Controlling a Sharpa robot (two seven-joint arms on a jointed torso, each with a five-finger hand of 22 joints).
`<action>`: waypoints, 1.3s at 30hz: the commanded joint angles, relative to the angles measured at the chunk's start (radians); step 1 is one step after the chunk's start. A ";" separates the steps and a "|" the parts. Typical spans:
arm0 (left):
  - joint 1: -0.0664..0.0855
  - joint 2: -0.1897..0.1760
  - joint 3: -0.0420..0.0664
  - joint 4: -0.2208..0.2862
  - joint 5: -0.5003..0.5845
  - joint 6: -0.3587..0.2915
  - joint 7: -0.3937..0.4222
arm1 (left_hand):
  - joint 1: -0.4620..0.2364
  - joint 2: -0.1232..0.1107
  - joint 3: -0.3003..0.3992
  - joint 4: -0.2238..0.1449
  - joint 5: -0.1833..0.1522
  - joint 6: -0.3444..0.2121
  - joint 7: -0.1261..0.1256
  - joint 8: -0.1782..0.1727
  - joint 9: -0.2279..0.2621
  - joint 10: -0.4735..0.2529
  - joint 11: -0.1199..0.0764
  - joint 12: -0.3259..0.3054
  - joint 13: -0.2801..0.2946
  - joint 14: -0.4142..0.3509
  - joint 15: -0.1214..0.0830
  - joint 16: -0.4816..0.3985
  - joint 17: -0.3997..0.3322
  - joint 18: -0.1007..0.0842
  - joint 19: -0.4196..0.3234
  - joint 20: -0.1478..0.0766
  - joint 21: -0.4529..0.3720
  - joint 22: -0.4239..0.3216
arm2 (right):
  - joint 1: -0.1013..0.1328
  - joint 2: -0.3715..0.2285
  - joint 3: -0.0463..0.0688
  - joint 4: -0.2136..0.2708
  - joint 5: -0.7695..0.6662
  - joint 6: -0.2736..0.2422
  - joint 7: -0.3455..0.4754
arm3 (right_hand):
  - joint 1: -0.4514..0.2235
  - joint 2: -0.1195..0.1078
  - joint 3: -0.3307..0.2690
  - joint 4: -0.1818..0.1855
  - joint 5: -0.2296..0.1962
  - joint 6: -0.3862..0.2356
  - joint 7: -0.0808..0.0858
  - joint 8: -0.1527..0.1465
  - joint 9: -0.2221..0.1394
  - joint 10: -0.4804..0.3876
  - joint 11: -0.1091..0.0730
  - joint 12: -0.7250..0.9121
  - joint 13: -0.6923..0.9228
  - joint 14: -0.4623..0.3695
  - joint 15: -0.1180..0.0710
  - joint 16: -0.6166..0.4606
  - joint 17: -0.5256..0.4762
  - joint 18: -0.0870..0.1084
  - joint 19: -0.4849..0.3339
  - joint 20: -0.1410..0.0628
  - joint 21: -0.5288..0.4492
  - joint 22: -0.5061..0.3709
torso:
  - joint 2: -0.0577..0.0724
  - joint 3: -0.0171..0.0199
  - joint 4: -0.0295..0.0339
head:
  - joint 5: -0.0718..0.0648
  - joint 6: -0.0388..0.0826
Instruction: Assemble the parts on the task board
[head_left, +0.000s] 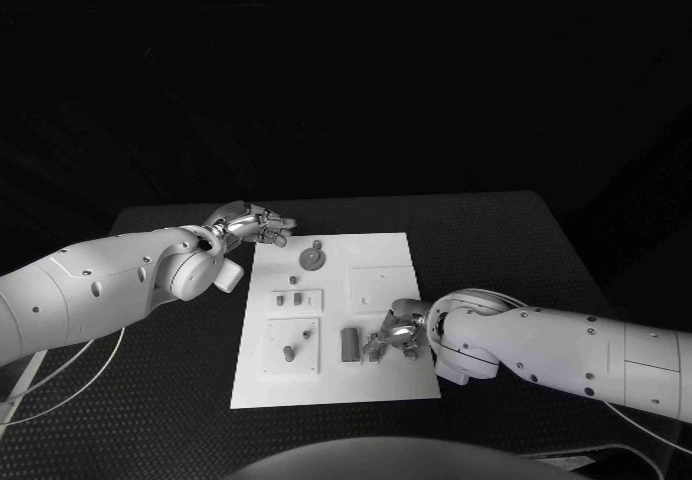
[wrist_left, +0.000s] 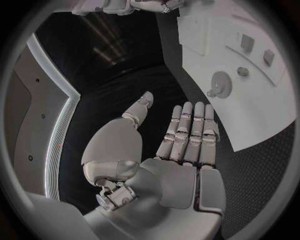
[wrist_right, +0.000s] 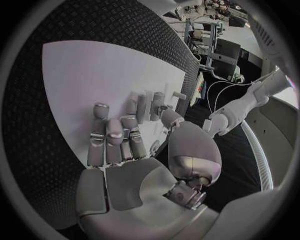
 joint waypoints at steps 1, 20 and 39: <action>0.001 0.001 0.001 0.002 -0.003 0.011 0.006 | 0.004 -0.005 0.007 0.000 0.002 0.001 0.002 0.005 -0.002 0.007 -0.001 -0.005 0.002 0.000 0.002 -0.007 0.002 0.007 -0.006 0.000 0.001 0.000 | -0.001 0.002 0.002 0.009 -0.060 -0.016 0.032 | -0.007 -0.002 0.000 0.009 0.003 -0.007 -0.001 -0.006 0.000 -0.008 0.002 -0.006 0.002 -0.008 -0.001 -0.003 0.000 0.016 -0.003 0.002 -0.006 0.012 | 0.000 0.0009 0.0006 | 0.003 -0.001; 0.001 -0.003 0.001 0.004 -0.003 0.008 0.008 | 0.004 -0.005 0.007 0.000 0.002 0.000 0.003 0.004 -0.002 0.007 -0.001 -0.006 0.002 0.000 0.002 -0.007 0.002 0.007 -0.006 0.000 0.001 0.001 | 0.000 -0.034 0.004 0.010 -0.121 -0.087 0.090 | -0.016 -0.012 0.002 0.019 0.003 -0.015 0.000 -0.009 -0.001 -0.008 0.002 -0.007 0.003 -0.008 -0.001 -0.003 0.000 0.016 -0.003 0.000 -0.006 0.013 | -0.001 -0.0003 -0.0008 | 0.006 0.004; 0.014 -0.008 0.005 0.014 0.095 -0.081 0.093 | 0.014 0.009 0.023 -0.002 0.002 0.010 0.001 0.009 -0.002 0.034 -0.012 0.004 0.008 0.032 -0.009 0.002 0.012 0.007 0.007 -0.006 0.004 0.002 | 0.052 -0.075 0.132 -0.140 0.411 -0.214 0.652 | 0.063 0.047 0.018 -0.056 0.004 -0.085 0.031 -0.028 -0.005 -0.101 0.039 -0.109 -0.042 -0.117 0.036 -0.140 -0.058 -0.007 -0.135 0.045 -0.108 -0.020 | -0.030 -0.0166 -0.0225 | 0.020 0.148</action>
